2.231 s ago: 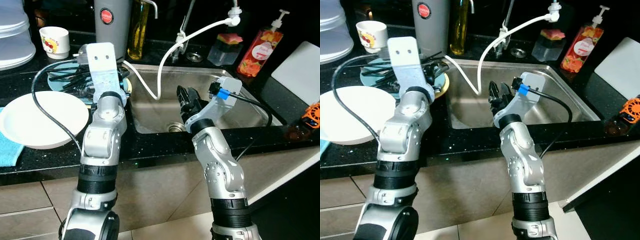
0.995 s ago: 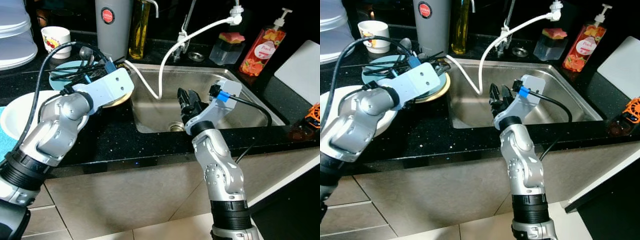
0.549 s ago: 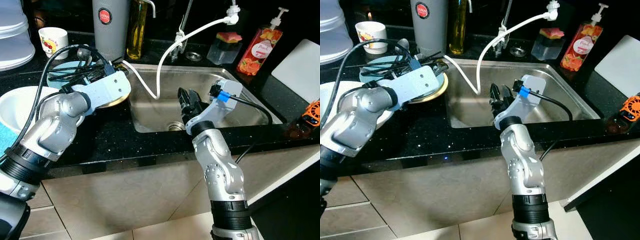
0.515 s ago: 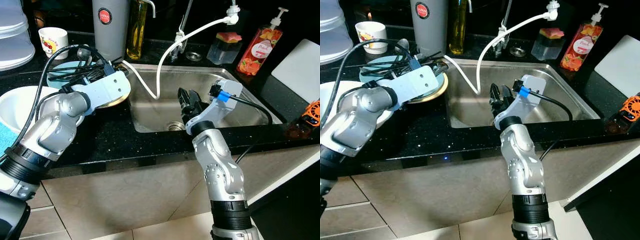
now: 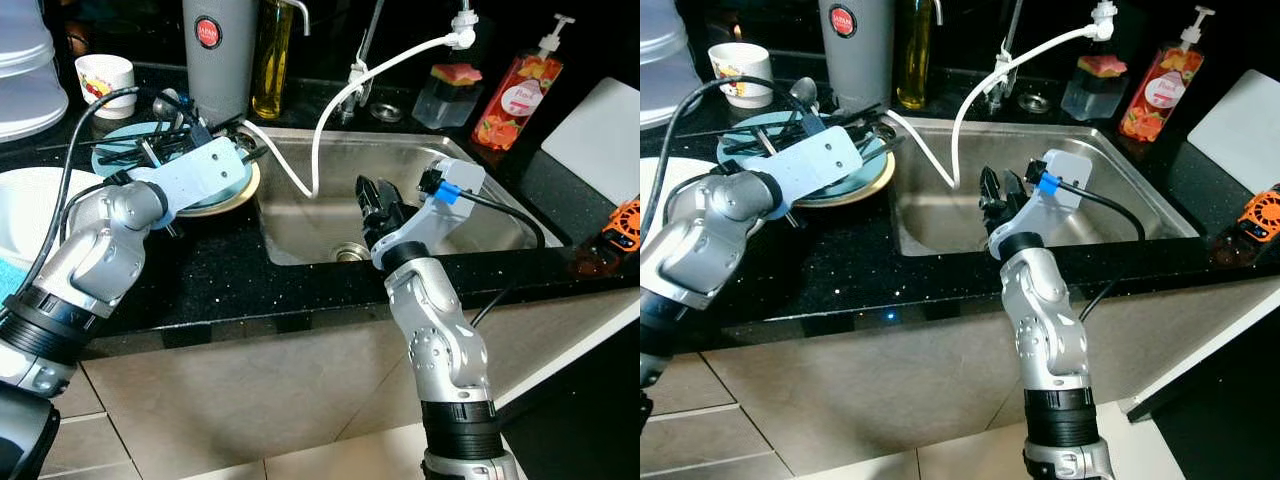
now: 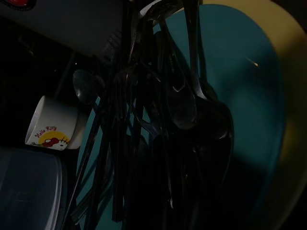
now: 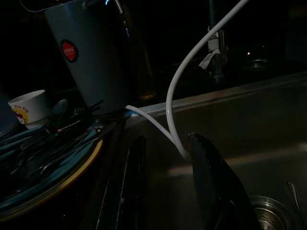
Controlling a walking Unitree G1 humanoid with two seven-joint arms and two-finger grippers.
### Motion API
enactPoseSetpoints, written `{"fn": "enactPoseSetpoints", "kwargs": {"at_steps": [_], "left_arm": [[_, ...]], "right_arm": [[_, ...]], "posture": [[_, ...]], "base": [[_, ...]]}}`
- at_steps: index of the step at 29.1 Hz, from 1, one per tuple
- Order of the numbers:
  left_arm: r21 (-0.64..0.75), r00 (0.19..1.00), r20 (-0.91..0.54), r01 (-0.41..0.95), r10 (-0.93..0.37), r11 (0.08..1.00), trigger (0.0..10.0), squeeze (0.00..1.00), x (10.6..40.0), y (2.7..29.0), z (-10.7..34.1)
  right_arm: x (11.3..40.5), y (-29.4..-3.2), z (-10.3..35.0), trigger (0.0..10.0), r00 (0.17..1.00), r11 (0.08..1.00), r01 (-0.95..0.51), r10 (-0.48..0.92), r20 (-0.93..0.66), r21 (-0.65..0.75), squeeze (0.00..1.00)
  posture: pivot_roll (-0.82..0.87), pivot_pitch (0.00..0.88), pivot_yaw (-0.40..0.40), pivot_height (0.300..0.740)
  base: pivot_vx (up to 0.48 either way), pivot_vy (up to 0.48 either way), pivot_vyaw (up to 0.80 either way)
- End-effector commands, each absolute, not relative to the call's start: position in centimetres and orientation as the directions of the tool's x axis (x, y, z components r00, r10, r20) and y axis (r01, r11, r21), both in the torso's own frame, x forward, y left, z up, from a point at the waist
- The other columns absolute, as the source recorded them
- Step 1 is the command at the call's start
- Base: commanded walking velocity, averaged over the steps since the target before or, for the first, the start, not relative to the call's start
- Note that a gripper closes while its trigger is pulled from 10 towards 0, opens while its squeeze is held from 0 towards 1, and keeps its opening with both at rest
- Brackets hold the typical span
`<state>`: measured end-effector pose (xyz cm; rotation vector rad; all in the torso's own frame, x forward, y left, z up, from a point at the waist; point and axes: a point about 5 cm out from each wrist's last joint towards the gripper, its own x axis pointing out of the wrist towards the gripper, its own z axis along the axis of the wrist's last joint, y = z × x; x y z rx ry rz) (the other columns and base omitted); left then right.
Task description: Kitchen organization
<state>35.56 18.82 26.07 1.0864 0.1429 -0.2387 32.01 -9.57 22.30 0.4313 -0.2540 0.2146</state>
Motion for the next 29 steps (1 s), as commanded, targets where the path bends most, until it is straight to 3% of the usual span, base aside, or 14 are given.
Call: {"fn": "enactPoseSetpoints", "kwargs": {"at_steps": [1, 4, 5, 6, 7, 8, 12, 17, 18, 22, 23, 26, 29], "left_arm": [[0.842, 0.955, -0.248, 0.295, -0.162, 0.452, 0.0, 0.0, 35.6, 17.9, 25.4], [0.867, 0.956, -0.144, 0.247, -0.256, 0.433, 0.0, 0.0, 35.4, 16.4, 26.6], [0.869, 0.945, -0.085, 0.225, -0.315, 0.44, 2.1, 0.0, 35.2, 15.5, 27.3], [0.865, 0.938, -0.024, 0.193, -0.346, 0.464, 8.1, 0.0, 35.1, 14.8, 28.1], [0.859, 0.933, 0.012, 0.174, -0.359, 0.482, 8.1, 0.0, 35.1, 14.4, 28.5], [0.853, 0.923, 0.077, 0.135, -0.377, 0.505, 10.0, 0.0, 35.0, 13.9, 29.3], [0.814, 0.899, 0.209, 0.058, -0.384, 0.578, 10.0, 0.0, 34.7, 13.2, 31.0], [0.744, 0.874, 0.246, 0.106, -0.418, 0.66, 10.0, 0.0, 34.5, 12.3, 31.4], [0.669, 0.862, 0.257, 0.169, -0.438, 0.724, 10.0, 0.0, 34.5, 11.5, 31.0], [0.521, 0.847, 0.291, 0.249, -0.444, 0.816, 10.0, 0.0, 34.8, 10.5, 30.5], [0.362, 0.835, 0.306, 0.342, -0.457, 0.867, 10.0, 0.0, 35.0, 9.5, 30.1], [0.264, 0.824, 0.31, 0.404, -0.474, 0.875, 10.0, 0.0, 35.0, 8.7, 29.8], [0.092, 0.778, 0.213, 0.587, -0.591, 0.805, 10.0, 0.0, 35.2, 6.8, 28.3]], "right_arm": [[31.8, -9.8, 22.3, 10.0, 0.947, 0.881, -0.246, 0.13, 0.293, 0.405, 0.0], [31.8, -9.8, 22.2, 10.0, 0.947, 0.88, -0.247, 0.132, 0.292, 0.405, 0.0], [31.8, -9.8, 22.2, 10.0, 0.947, 0.88, -0.248, 0.132, 0.292, 0.405, 0.0], [31.8, -9.8, 22.2, 10.0, 0.947, 0.88, -0.249, 0.133, 0.292, 0.404, 0.0], [31.9, -9.8, 22.2, 10.0, 0.947, 0.88, -0.249, 0.134, 0.292, 0.404, 0.0], [31.9, -9.7, 22.3, 10.0, 0.947, 0.88, -0.25, 0.135, 0.293, 0.403, 0.0], [31.9, -9.7, 22.3, 10.0, 0.946, 0.88, -0.253, 0.137, 0.294, 0.402, 0.0], [31.9, -9.7, 22.3, 10.0, 0.945, 0.88, -0.253, 0.137, 0.295, 0.401, 0.0], [31.9, -9.7, 22.4, 10.0, 0.945, 0.881, -0.254, 0.137, 0.297, 0.4, 0.0], [32.0, -9.7, 22.4, 10.0, 0.944, 0.881, -0.255, 0.138, 0.3, 0.399, 0.0], [32.0, -9.7, 22.6, 10.0, 0.943, 0.881, -0.258, 0.139, 0.304, 0.397, 0.0], [32.0, -9.7, 22.6, 10.0, 0.942, 0.881, -0.26, 0.14, 0.306, 0.396, 0.0], [32.0, -9.9, 22.8, 10.0, 0.941, 0.883, -0.255, 0.132, 0.312, 0.395, 0.0]], "posture": [[0.26, 0.003, -0.134, 0.74], [0.26, 0.003, -0.135, 0.74], [0.26, 0.002, -0.136, 0.74], [0.26, 0.002, -0.136, 0.74], [0.26, 0.002, -0.136, 0.74], [0.26, 0.001, -0.136, 0.74], [0.26, 0.0, -0.135, 0.74], [0.26, 0.0, -0.134, 0.74], [0.26, 0.0, -0.134, 0.74], [0.25, 0.0, -0.135, 0.74], [0.25, 0.0, -0.137, 0.74], [0.25, 0.0, -0.137, 0.74], [0.24, 0.0, -0.137, 0.74]], "base": [[0.0, 0.0, 0.0], [0.0, 0.0, 0.0], [0.0, 0.0, 0.0], [0.0, 0.0, 0.0], [0.0, 0.0, 0.0], [0.0, 0.0, 0.0], [0.0, 0.0, 0.0], [0.0, 0.0, 0.0], [0.0, 0.0, 0.0], [0.0, 0.0, 0.0], [0.0, 0.0, 0.0], [0.0, 0.0, 0.0], [0.0, 0.0, 0.0]]}}
